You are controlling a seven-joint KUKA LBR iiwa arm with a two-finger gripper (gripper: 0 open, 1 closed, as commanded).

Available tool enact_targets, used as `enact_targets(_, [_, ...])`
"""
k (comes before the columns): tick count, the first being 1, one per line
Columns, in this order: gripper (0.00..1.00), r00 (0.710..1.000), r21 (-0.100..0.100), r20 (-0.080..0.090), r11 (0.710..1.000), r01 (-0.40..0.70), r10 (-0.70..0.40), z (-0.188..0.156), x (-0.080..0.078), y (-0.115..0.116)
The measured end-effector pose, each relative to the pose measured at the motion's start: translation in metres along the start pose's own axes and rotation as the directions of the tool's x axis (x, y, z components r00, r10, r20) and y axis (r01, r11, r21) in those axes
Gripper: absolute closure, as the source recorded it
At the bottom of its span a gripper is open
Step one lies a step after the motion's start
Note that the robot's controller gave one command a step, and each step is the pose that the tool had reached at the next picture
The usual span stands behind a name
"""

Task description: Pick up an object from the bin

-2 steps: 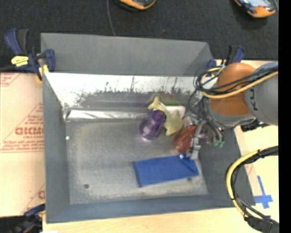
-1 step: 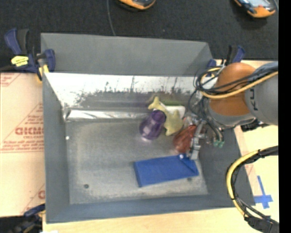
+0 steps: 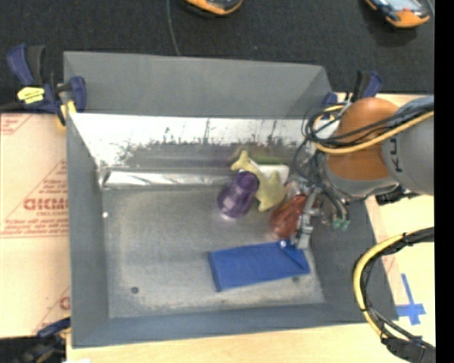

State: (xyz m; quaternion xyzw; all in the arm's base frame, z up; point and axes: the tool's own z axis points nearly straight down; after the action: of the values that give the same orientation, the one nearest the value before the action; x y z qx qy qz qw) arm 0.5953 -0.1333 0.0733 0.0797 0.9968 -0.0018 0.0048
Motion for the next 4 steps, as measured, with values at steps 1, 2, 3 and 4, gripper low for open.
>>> enact_targets(1, [1.00, 0.889, 0.006, 0.008, 0.889, 0.458, -0.458, -0.0010, 0.0011, 0.0328])
enact_targets(2, [1.00, 0.890, 0.006, 0.009, 0.890, 0.457, -0.457, -0.0011, 0.0011, 0.0327])
enact_targets(3, [1.00, 0.890, 0.005, 0.009, 0.890, 0.456, -0.456, -0.0011, 0.0011, 0.0327])
enact_targets(4, [1.00, 0.890, 0.005, 0.009, 0.890, 0.455, -0.455, -0.0011, 0.0011, 0.0327])
